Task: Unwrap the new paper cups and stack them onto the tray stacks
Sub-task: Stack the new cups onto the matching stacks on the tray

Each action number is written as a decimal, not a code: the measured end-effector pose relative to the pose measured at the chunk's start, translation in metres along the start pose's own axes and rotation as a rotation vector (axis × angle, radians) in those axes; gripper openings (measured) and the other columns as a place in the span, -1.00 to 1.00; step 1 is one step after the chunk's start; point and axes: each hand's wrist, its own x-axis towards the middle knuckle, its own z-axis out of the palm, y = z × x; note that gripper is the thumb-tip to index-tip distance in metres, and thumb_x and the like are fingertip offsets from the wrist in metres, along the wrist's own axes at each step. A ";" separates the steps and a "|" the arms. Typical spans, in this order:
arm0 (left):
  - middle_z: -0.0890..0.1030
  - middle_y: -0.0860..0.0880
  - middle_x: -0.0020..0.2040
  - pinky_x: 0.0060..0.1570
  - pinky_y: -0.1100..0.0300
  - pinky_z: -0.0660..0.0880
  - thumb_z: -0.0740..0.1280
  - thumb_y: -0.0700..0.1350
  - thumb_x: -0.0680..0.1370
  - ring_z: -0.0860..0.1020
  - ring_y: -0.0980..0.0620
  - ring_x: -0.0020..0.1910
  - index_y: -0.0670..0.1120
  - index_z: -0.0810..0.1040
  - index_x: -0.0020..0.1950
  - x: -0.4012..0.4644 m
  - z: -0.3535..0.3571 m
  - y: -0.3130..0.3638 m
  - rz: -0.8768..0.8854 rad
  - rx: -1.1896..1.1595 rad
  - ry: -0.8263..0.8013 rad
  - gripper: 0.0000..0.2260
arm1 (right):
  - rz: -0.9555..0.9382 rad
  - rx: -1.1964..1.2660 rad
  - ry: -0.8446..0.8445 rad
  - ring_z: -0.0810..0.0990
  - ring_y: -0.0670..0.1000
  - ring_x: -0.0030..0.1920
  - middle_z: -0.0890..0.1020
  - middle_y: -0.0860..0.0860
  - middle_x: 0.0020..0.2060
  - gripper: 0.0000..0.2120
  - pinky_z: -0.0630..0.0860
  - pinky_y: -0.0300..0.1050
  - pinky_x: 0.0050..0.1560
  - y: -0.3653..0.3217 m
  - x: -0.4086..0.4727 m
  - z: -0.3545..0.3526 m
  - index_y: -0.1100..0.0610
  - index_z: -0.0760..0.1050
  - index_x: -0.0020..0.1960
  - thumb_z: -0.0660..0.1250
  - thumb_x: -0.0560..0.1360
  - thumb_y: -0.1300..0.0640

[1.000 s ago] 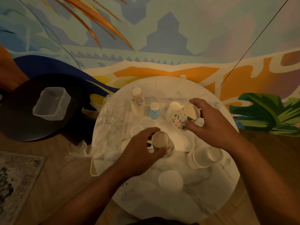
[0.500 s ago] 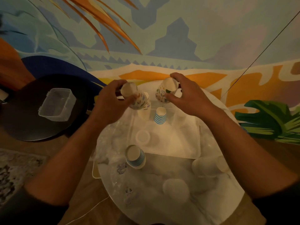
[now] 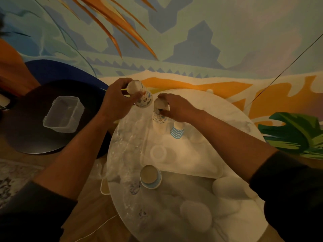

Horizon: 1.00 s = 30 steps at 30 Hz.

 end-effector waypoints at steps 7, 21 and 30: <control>0.55 0.06 0.17 -0.13 0.46 0.53 0.50 -0.08 0.53 0.58 0.12 0.08 -0.11 0.48 0.36 0.003 0.025 -0.005 0.052 -0.011 -0.098 -0.56 | 0.040 0.131 0.033 0.58 0.17 0.23 0.59 0.11 0.30 -0.36 0.53 0.05 0.16 0.011 0.000 0.032 0.05 0.38 0.50 0.50 0.48 0.00; 0.62 -0.08 0.20 0.12 0.00 0.58 0.55 -0.02 0.46 0.60 -0.06 0.12 -0.13 0.51 0.32 0.017 0.085 -0.032 0.050 0.104 -0.272 -0.51 | 0.250 0.044 -0.045 0.38 0.24 0.45 0.32 0.22 0.50 -0.12 0.39 0.10 0.39 0.047 -0.016 0.040 0.16 0.05 0.62 0.49 0.49 0.04; 0.59 -0.10 0.28 0.21 -0.01 0.55 0.52 -0.04 0.50 0.58 -0.09 0.21 -0.13 0.47 0.38 0.015 0.100 -0.038 0.025 0.121 -0.325 -0.50 | 0.214 0.046 -0.047 0.34 0.20 0.48 0.26 0.15 0.54 -0.21 0.37 0.15 0.42 0.054 -0.040 0.036 0.13 0.14 0.59 0.46 0.50 0.01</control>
